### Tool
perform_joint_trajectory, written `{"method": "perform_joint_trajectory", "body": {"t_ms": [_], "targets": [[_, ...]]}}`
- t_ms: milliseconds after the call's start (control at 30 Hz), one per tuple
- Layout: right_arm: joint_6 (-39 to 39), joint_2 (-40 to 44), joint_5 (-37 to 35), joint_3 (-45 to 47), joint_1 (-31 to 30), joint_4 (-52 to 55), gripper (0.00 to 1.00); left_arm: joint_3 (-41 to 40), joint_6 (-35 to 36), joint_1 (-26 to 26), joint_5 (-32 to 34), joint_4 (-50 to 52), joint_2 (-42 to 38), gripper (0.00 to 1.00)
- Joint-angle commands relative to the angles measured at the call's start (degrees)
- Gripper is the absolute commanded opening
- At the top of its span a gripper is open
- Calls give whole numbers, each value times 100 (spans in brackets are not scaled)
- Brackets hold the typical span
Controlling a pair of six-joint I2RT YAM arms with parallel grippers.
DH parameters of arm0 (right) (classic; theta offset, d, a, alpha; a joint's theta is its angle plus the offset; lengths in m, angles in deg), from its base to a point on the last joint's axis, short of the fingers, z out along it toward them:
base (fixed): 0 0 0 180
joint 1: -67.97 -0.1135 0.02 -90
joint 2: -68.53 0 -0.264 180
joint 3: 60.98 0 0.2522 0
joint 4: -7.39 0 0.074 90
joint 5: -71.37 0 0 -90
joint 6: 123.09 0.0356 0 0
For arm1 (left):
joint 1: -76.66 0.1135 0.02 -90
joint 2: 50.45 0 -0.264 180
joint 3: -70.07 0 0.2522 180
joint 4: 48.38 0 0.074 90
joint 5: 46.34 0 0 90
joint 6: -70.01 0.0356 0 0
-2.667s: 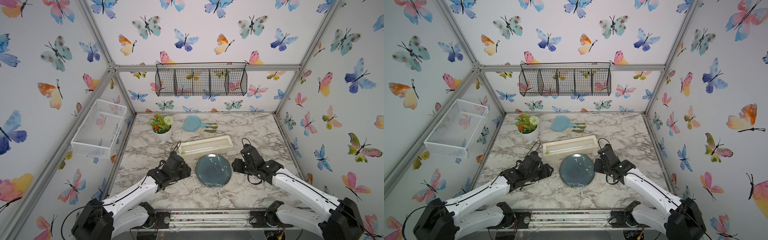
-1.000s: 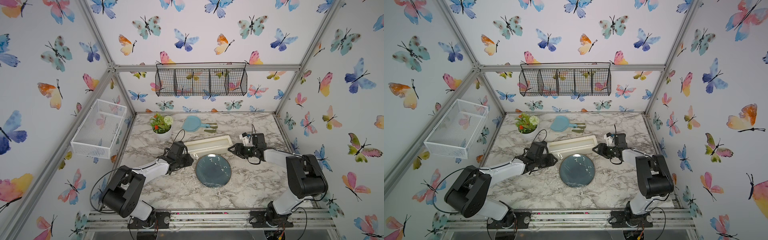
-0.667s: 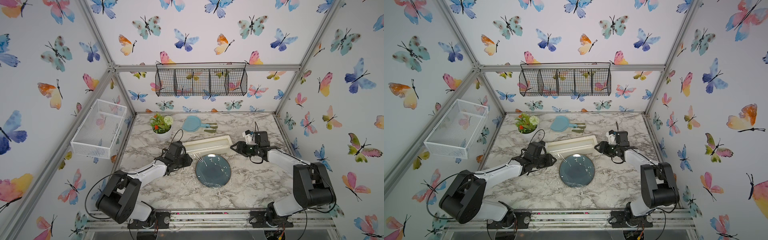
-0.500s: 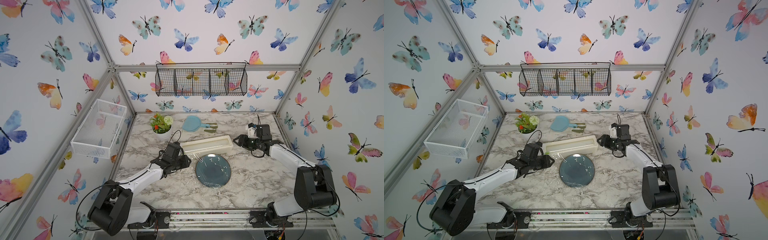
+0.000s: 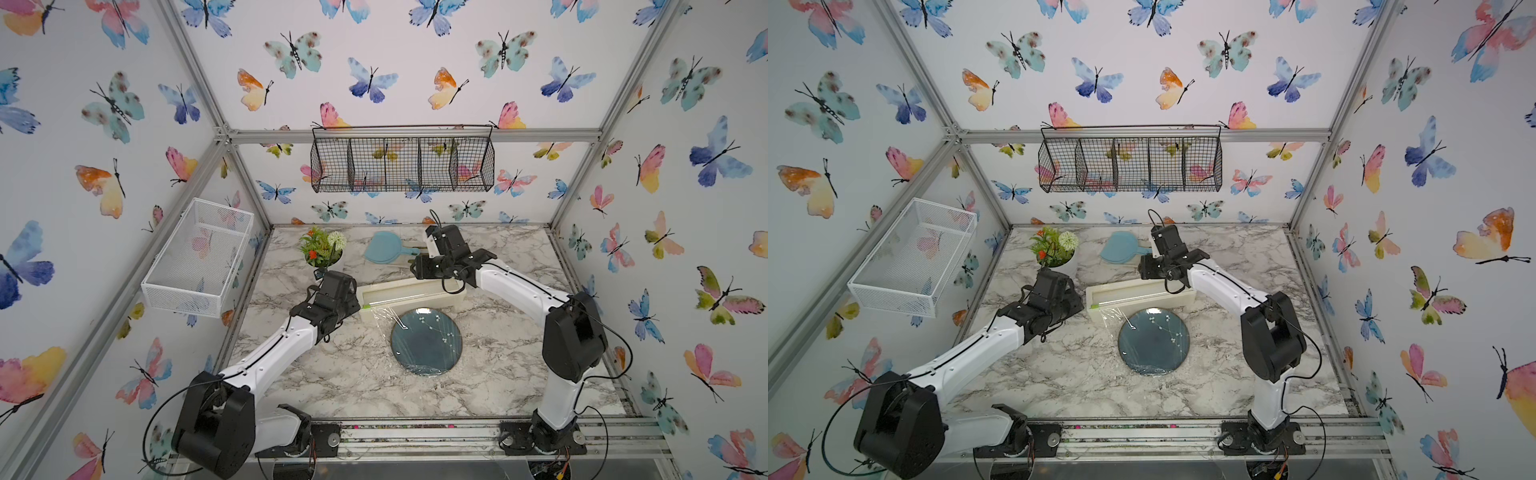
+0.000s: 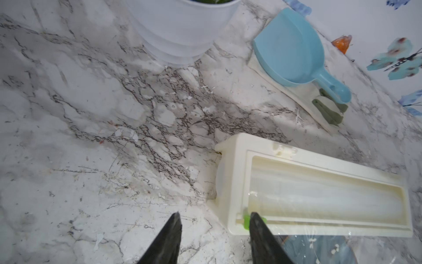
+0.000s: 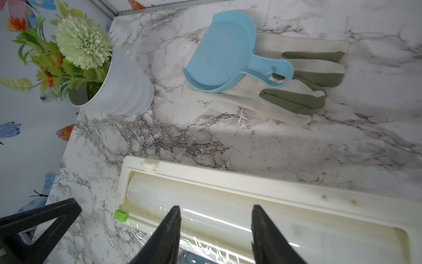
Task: Wrap the plate with plastic wrap
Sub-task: Adjust the plastic wrap cutting box at the center of the board.
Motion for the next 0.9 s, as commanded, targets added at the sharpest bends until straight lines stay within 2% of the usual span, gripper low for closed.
{"method": "perform_joint_trajectory", "body": {"t_ms": [0, 133, 233, 300, 433, 533, 667, 867], "targets": [[-212, -208, -467, -232, -357, 434, 48, 41, -30, 52, -303, -214, 232, 47], [-128, -363, -535, -223, -786, 380, 46, 41, 10, 164, -737, -625, 318, 49], [17, -310, -543, -63, -948, 234, 41, 62, 121, 242, -1073, -931, 307, 53], [89, -238, -554, 76, -1015, 129, 37, 144, 270, 243, -1223, -923, 436, 55], [198, -64, -665, 330, -1158, -55, 37, 252, 507, 243, -1508, -749, 797, 54], [301, 43, -895, 556, -1284, -276, 40, 193, 579, 243, -1609, -758, 958, 54], [429, 95, -1080, 800, -1409, -676, 49, 197, 701, 246, -1499, -635, 1091, 53], [382, 144, -1371, 886, -1457, -736, 50, 135, 755, 269, -1406, -586, 1151, 53]]}}
